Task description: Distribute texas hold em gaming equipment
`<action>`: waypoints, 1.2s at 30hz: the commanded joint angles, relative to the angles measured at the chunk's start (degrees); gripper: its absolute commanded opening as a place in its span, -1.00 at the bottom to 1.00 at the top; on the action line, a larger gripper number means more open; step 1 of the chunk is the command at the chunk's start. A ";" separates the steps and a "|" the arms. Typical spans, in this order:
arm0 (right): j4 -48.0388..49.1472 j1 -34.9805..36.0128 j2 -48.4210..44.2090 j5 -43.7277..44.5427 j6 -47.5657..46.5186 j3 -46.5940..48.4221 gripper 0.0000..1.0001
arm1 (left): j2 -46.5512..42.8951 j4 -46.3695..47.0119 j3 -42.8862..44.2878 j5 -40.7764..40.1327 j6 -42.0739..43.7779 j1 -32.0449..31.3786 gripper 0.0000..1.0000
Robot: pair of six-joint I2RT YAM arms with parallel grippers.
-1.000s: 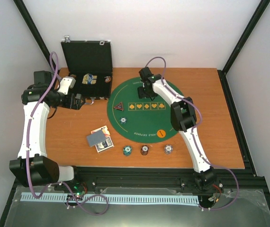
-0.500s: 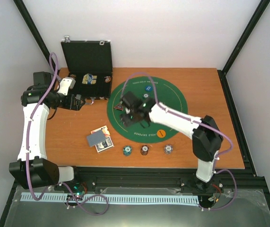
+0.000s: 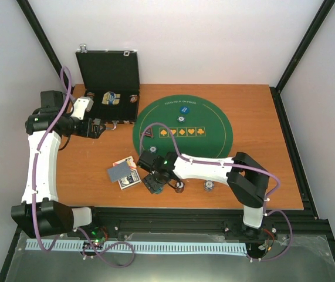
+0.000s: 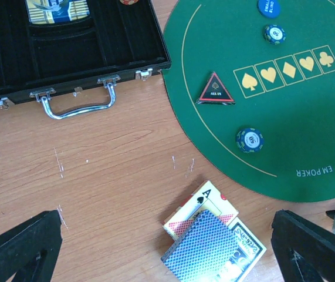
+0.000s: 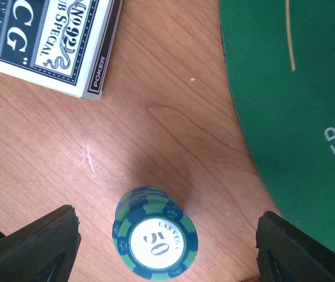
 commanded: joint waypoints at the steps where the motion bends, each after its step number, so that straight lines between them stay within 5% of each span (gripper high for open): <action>1: 2.24 0.53 2.16 -0.45 1.25 -0.89 0.60 | -1.14 -0.46 1.15 -0.56 -0.67 0.43 1.00; 22: 4.23 2.03 3.50 -0.73 2.92 -3.61 -0.28 | -1.41 -0.36 1.27 -0.55 -0.67 0.44 1.00; 31: 1.76 2.03 0.83 1.26 2.53 -1.47 -0.56 | -1.58 -0.47 1.36 -0.65 -0.67 0.33 1.00; 36: -1.30 1.04 -1.93 4.20 1.77 0.68 -0.54 | -1.58 -0.55 1.45 -0.44 -0.67 0.37 1.00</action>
